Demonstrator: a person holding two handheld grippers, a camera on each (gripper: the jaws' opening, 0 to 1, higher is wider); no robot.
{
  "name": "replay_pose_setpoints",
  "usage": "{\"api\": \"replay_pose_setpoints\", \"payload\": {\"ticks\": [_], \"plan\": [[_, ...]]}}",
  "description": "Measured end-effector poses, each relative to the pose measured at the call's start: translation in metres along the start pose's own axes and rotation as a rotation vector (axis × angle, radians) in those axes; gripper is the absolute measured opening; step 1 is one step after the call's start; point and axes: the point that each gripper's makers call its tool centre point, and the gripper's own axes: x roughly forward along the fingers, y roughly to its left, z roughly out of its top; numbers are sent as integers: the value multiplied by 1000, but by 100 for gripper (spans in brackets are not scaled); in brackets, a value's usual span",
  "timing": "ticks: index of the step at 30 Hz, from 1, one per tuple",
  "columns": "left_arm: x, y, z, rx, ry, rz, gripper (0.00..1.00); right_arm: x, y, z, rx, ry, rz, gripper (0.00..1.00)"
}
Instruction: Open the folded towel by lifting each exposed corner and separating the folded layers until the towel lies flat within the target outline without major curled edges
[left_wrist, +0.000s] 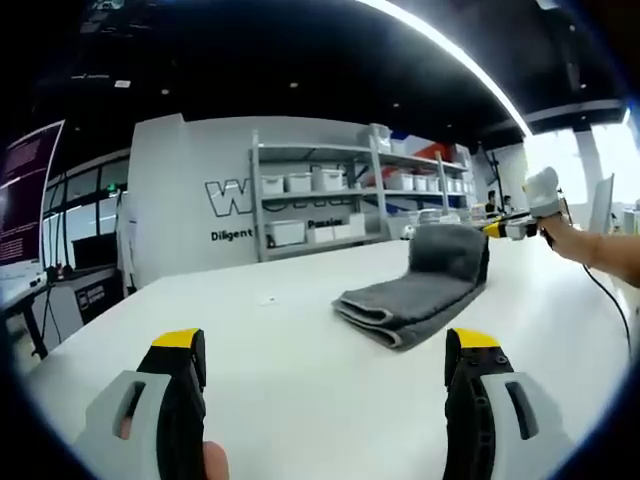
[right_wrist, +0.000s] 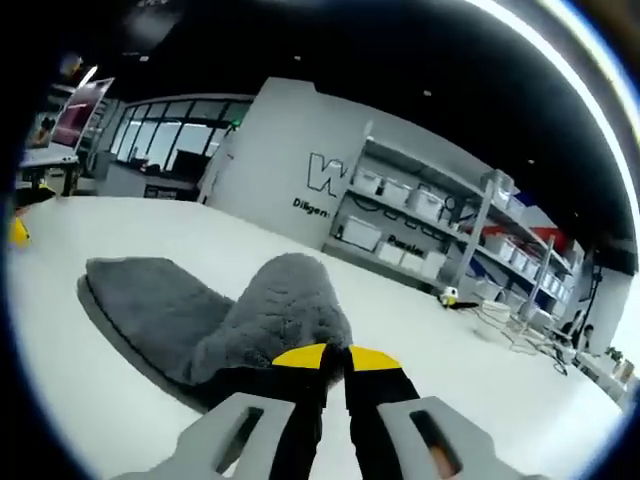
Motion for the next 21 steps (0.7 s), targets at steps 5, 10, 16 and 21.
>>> {"api": "replay_pose_setpoints", "payload": {"ticks": [5,10,16,21], "plan": [[1,1,-1,-2,6,0,98,6,-11,-32,37,54,-16,2],[1,3,4,31,-27,16,99,6,-11,-46,45,68,-7,2],[2,0,14,58,-83,8,99,-3,-8,-47,44,57,7,2],[3,-9,16,53,-100,-31,97,-1,-8,-51,50,60,13,3]]}}
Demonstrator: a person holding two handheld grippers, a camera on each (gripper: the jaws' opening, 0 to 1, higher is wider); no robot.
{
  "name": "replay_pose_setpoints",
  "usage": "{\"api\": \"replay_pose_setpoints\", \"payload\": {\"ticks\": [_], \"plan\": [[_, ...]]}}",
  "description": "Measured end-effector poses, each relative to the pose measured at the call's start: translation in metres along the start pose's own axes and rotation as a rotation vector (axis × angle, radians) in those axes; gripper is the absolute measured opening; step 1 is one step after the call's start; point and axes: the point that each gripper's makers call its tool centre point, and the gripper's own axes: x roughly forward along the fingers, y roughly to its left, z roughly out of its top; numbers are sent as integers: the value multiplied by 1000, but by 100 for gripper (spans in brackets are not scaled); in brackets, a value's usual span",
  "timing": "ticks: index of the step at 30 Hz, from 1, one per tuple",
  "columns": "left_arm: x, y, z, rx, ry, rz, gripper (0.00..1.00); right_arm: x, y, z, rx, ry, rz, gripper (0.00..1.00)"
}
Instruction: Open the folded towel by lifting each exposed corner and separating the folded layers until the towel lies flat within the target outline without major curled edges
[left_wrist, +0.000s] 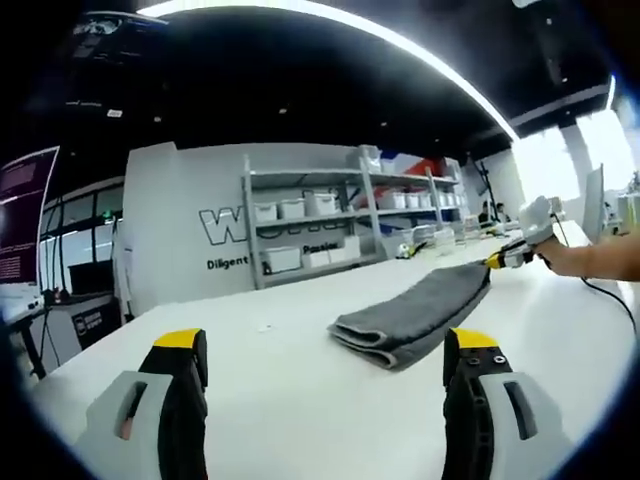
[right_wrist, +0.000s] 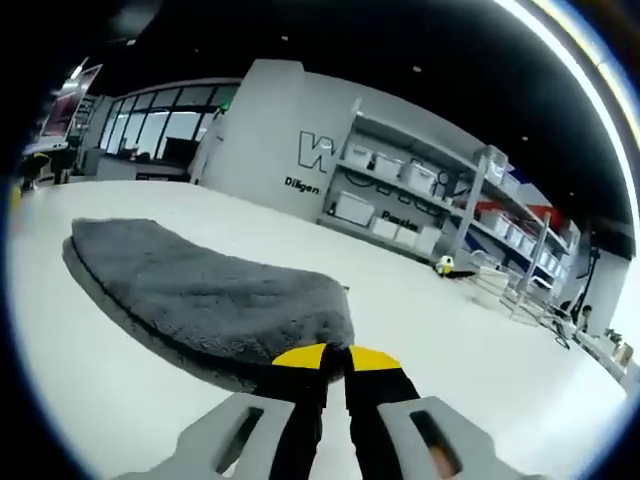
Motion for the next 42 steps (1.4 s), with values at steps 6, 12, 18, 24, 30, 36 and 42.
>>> {"api": "replay_pose_setpoints", "payload": {"ticks": [6,12,18,24,30,36,42], "plan": [[2,-4,-6,-7,36,-19,97,5,-2,-15,9,36,-2,3],[3,-2,-11,-24,69,-25,96,8,-1,-28,10,75,1,4],[3,0,-13,-20,74,-21,95,10,-3,-32,22,82,5,5],[4,-1,-14,-24,84,-23,95,18,-8,-33,39,83,13,6],[2,-3,-15,-24,89,-20,95,12,-9,-32,70,68,4,13],[1,-3,-15,-26,90,-13,95,4,-24,-27,185,38,-16,36],[0,-3,-16,-26,95,-10,95,-11,-33,-15,182,6,-32,58]]}}
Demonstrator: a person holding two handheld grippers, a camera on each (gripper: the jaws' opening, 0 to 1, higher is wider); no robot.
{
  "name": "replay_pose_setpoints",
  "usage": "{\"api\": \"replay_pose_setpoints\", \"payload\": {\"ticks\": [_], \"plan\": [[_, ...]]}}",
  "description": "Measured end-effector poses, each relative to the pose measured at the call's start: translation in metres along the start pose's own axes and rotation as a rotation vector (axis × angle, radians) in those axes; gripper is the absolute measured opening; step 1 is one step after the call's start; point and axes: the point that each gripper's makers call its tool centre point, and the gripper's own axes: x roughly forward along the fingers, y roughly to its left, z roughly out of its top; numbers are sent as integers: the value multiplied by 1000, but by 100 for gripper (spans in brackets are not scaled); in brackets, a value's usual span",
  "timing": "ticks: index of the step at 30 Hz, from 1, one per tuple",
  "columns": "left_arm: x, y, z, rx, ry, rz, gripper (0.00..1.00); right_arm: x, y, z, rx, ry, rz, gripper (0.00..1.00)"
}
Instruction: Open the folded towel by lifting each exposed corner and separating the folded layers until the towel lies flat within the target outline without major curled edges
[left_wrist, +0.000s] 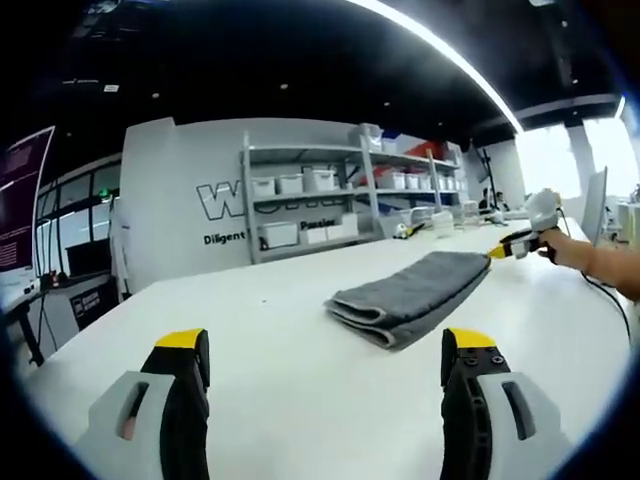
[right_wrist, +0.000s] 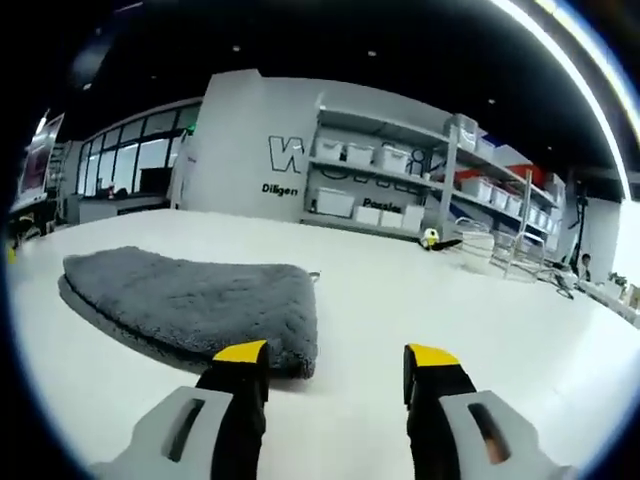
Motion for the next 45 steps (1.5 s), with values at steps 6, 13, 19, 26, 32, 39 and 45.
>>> {"api": "replay_pose_setpoints", "payload": {"ticks": [6,13,19,26,32,39,45], "plan": [[-1,0,0,-2,1,6,95,-8,29,12,-21,-39,106,87],[-5,1,-1,-23,-4,11,95,-6,54,10,-35,-10,183,99],[-6,-4,-2,-30,-3,0,94,-5,57,15,-24,-13,207,99],[-6,-13,2,-30,-17,-25,92,-13,70,28,-31,-59,260,99],[7,-27,-4,9,28,-64,91,-20,94,29,-71,-51,354,88],[33,-43,-23,69,149,-121,88,-22,99,31,-104,-60,359,95],[58,-58,-30,52,185,-166,77,-23,97,30,-94,-60,355,89]]}}
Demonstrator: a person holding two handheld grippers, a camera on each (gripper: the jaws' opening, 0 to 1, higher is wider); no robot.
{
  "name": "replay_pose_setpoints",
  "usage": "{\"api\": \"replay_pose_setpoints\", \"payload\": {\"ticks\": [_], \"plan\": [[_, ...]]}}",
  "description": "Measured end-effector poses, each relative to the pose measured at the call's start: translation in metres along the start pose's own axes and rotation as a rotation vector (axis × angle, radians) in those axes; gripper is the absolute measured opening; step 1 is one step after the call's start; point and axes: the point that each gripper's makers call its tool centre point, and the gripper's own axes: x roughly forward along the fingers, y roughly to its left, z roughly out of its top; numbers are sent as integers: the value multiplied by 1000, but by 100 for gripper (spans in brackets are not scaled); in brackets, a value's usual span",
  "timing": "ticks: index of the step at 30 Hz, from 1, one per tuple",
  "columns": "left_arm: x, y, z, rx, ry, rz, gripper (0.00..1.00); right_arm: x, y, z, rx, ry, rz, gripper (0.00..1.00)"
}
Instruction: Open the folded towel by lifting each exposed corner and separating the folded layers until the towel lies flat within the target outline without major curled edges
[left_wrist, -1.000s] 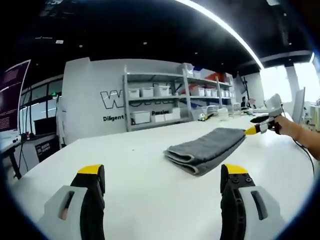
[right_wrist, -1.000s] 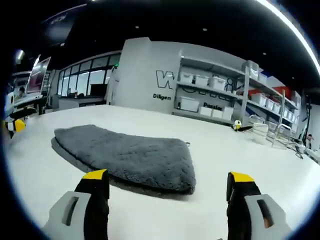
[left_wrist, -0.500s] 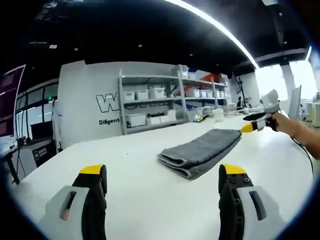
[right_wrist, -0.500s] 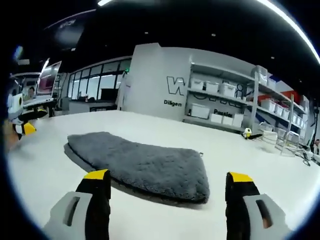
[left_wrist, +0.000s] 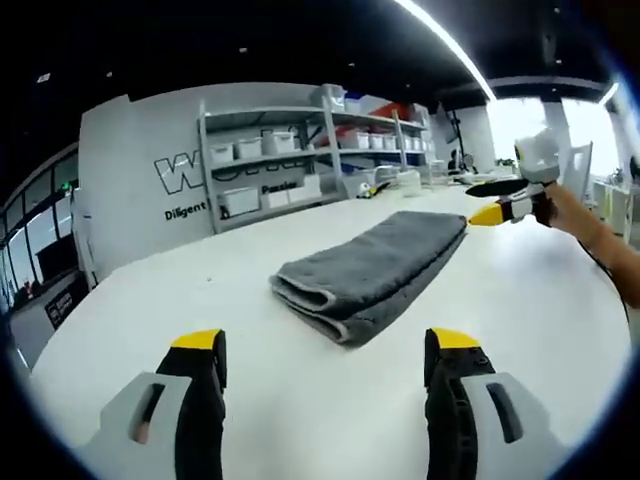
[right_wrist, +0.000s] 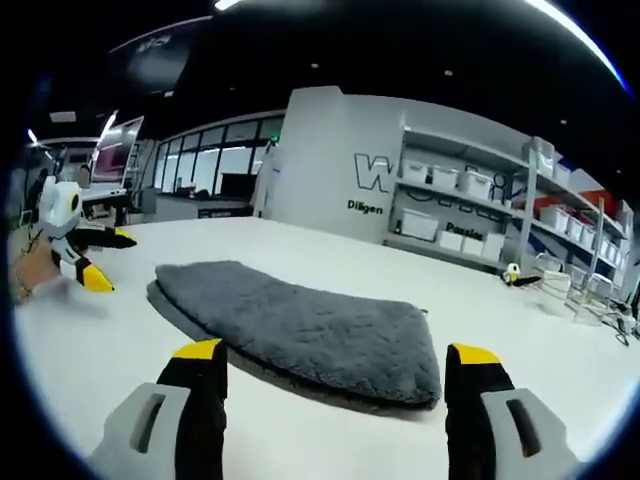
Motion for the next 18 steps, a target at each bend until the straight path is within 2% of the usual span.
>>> {"api": "replay_pose_setpoints", "payload": {"ticks": [7,11,13,18], "plan": [[16,-10,2,10,0,-27,55,1,-1,3,10,-9,3,86],[25,-18,0,10,27,-56,48,2,0,1,10,1,5,86],[30,-20,-1,4,42,-62,41,2,0,2,13,-1,7,85],[38,-20,-3,6,61,-47,35,0,0,1,18,0,7,84]]}}
